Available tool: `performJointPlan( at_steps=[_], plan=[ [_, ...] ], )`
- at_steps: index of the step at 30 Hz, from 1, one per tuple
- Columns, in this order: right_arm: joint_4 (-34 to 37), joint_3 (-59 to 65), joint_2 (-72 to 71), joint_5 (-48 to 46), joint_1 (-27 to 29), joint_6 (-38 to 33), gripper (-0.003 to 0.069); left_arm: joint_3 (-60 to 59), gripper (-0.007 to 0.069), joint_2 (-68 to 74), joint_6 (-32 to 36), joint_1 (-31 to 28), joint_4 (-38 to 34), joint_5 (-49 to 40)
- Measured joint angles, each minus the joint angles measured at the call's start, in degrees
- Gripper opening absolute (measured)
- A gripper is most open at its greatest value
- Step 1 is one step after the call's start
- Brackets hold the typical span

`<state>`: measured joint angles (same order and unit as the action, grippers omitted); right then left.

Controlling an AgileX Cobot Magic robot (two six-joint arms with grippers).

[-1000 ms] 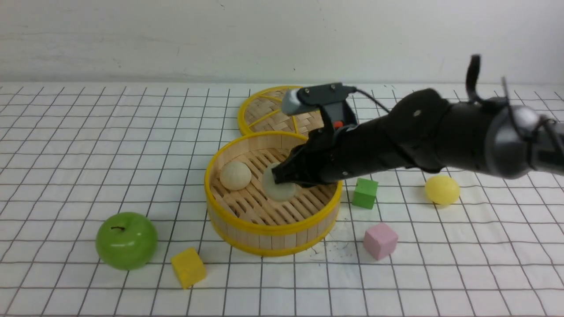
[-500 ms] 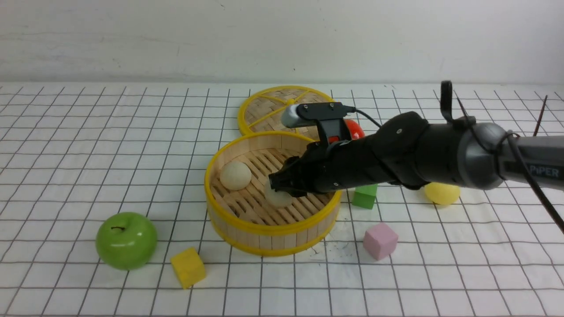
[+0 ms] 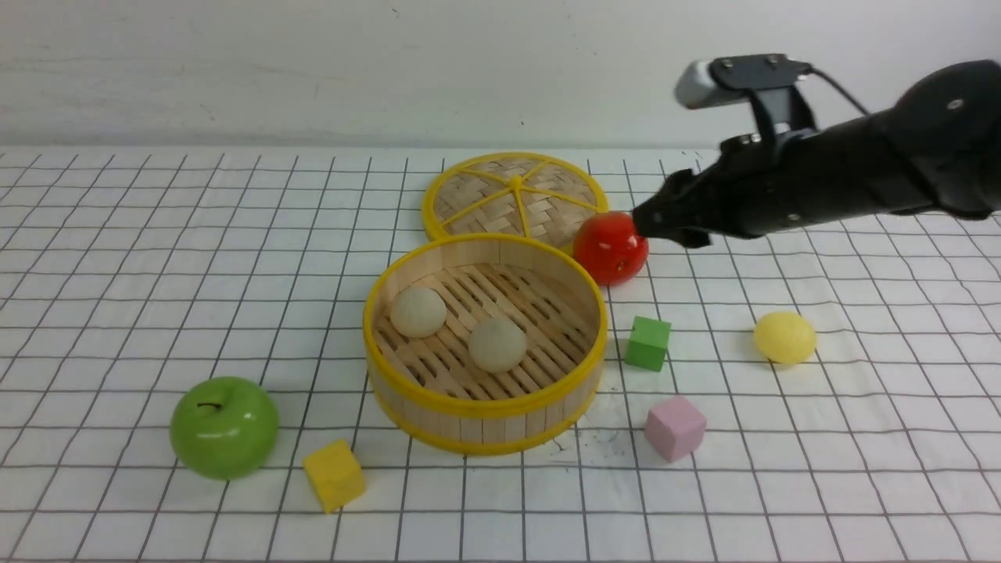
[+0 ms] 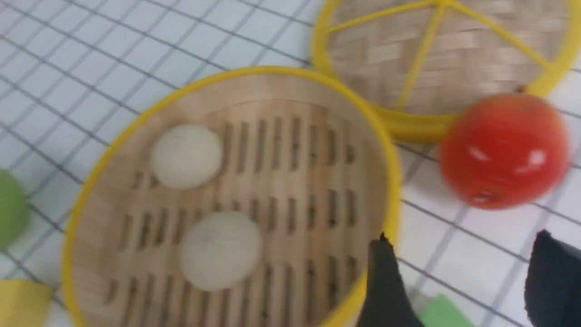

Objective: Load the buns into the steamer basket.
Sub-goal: Use the right arm to grab a steamed stuffed bun

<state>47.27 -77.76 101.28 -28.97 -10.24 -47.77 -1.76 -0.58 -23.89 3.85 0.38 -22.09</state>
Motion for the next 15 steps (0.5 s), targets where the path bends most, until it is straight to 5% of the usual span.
performJointPlan(
  at_steps=[7,15],
  plan=[
    [-6.3,0.0,6.3,-3.9,5.3,0.0,0.0407,0.0,0.0102,0.0,0.0,0.0,0.0,0.0],
    [-10.4,0.0,11.1,3.9,7.6,0.0,0.0407,0.0,0.0102,0.0,0.0,0.0,0.0,0.0]
  ],
)
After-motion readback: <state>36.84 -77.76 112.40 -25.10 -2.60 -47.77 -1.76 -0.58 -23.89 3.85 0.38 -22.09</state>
